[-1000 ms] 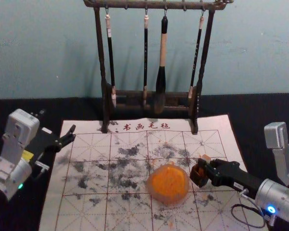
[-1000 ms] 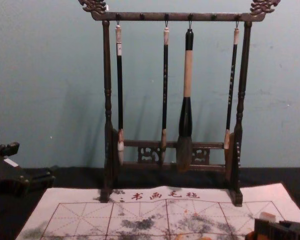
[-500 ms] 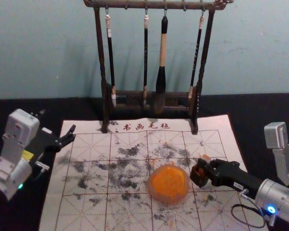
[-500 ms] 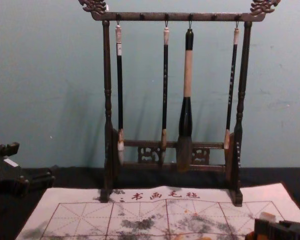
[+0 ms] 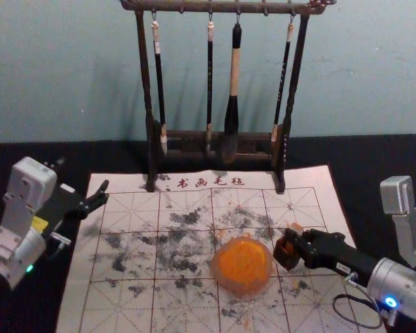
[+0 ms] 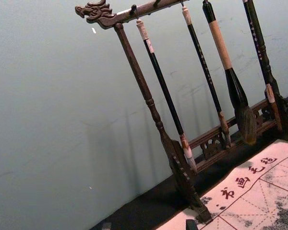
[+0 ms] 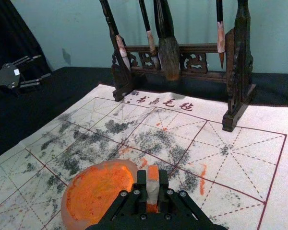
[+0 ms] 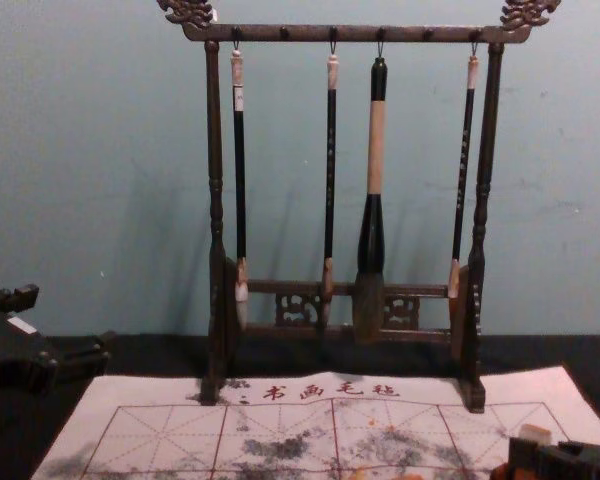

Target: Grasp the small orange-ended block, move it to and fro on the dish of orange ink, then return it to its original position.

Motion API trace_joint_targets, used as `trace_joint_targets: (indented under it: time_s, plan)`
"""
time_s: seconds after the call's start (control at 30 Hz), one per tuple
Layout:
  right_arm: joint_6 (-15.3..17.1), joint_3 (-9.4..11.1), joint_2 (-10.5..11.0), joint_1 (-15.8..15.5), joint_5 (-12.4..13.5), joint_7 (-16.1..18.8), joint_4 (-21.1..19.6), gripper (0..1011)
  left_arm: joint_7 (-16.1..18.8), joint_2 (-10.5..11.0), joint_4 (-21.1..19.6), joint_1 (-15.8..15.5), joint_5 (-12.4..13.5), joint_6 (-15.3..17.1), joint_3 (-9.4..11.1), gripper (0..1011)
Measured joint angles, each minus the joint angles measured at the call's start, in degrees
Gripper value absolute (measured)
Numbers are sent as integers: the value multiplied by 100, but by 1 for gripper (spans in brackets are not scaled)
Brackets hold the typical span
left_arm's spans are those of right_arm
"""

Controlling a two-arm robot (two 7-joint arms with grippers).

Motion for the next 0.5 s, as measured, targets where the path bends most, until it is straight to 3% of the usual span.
trace_joint_targets:
  time_s: [0.5]
  plan:
    - [-3,-75,63,22,-11,51,-137,86,0,0,0,0,0,0,0,1001]
